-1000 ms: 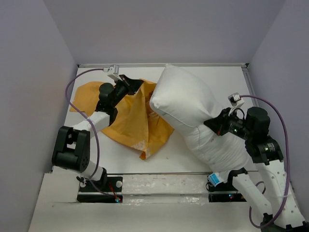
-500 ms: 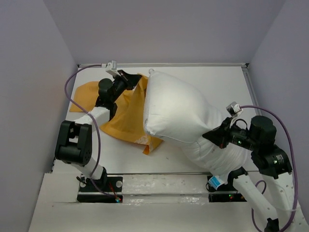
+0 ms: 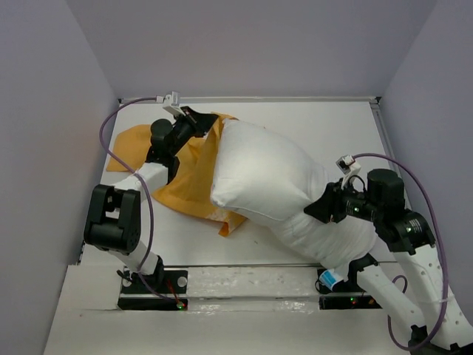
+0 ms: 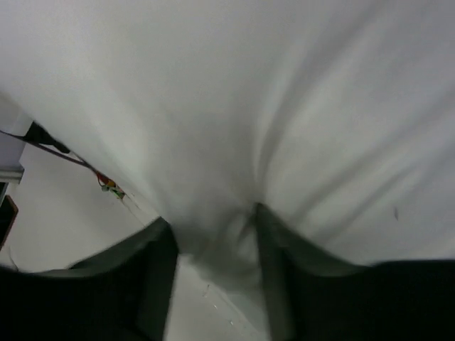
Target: Put the pillow into the pillowcase
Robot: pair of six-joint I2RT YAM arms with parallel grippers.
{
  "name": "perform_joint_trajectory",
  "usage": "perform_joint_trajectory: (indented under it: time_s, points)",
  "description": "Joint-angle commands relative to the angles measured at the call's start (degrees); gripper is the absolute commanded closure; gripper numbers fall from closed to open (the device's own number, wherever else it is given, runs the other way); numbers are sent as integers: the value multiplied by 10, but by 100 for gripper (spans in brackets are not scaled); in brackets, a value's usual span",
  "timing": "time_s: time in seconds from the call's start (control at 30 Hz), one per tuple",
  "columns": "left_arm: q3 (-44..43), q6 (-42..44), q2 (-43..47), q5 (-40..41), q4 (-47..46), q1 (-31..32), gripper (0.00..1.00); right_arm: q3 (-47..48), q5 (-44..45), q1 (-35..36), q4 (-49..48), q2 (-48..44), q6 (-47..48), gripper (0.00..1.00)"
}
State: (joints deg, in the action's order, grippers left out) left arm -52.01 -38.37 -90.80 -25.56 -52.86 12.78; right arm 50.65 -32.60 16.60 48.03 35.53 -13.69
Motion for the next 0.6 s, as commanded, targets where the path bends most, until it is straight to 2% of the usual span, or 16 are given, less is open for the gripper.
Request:
perform_joint_trajectory:
  time_s: [0.0, 0.07, 0.17, 0.23, 0.3, 0.37, 0.47, 0.53, 0.57]
  points:
    - [2, 16, 61, -7, -38, 9, 100, 45, 86, 0, 39, 3, -11, 19]
    - [29, 25, 83, -2, -38, 22, 100, 67, 55, 0, -10, 19, -9, 6]
    - [59, 39, 112, 2, -32, 43, 100, 118, 17, 0, -61, 78, 6, 2]
    - [67, 41, 122, -3, -29, 49, 100, 150, 10, 0, -81, 123, 10, 1]
    - [74, 44, 137, -8, -22, 57, 100, 161, 2, 0, -155, 151, 1, 0]
    - [76, 47, 150, -10, -10, 67, 100, 189, -19, 8, -194, 220, 4, 0]
    - [71, 75, 170, 7, 33, 84, 100, 223, 43, 93, -224, 307, 36, 0]
    - [72, 88, 183, 13, 48, 89, 100, 257, 66, 103, -236, 359, 57, 0]
    - [72, 88, 186, 12, 52, 90, 100, 275, 73, 109, -238, 417, 69, 0]
